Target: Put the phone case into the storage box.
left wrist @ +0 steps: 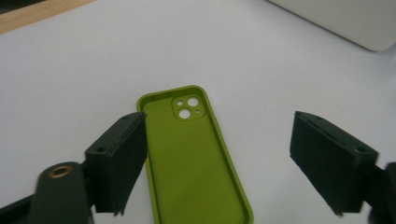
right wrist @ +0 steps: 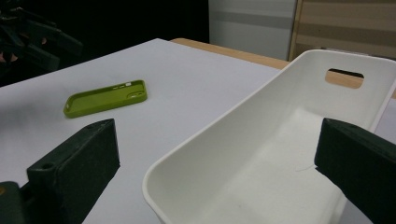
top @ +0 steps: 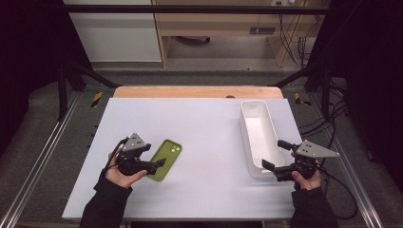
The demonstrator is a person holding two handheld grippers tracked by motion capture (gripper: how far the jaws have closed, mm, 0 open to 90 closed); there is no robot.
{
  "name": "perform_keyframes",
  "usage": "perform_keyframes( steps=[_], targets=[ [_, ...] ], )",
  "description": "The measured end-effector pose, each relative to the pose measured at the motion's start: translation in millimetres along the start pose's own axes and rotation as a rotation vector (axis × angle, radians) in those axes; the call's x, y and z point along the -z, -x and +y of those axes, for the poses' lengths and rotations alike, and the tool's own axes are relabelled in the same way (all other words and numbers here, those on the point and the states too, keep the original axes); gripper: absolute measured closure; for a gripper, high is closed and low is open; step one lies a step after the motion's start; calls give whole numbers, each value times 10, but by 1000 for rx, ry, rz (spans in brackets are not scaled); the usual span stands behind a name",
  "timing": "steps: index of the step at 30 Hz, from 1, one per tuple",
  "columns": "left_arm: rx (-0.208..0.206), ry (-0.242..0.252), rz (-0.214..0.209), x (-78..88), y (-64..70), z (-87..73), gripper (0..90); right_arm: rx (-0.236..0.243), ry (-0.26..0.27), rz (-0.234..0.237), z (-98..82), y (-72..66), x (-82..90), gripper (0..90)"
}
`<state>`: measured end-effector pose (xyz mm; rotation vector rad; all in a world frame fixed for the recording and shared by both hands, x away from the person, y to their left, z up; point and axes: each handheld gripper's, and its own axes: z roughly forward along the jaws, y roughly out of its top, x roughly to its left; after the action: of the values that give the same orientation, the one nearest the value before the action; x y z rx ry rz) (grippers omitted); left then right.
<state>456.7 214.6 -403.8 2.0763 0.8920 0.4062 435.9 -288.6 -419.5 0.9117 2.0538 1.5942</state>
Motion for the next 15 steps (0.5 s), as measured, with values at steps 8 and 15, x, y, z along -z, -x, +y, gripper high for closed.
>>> perform_keyframes(
  steps=[8,15],
  targets=[
    [2,39,23,61,-34,60,48,0,1,-1,1,0,3,5],
    [6,68,27,122,-75,139,22,-2,3,-1,3,-2,4,5]
  ],
)
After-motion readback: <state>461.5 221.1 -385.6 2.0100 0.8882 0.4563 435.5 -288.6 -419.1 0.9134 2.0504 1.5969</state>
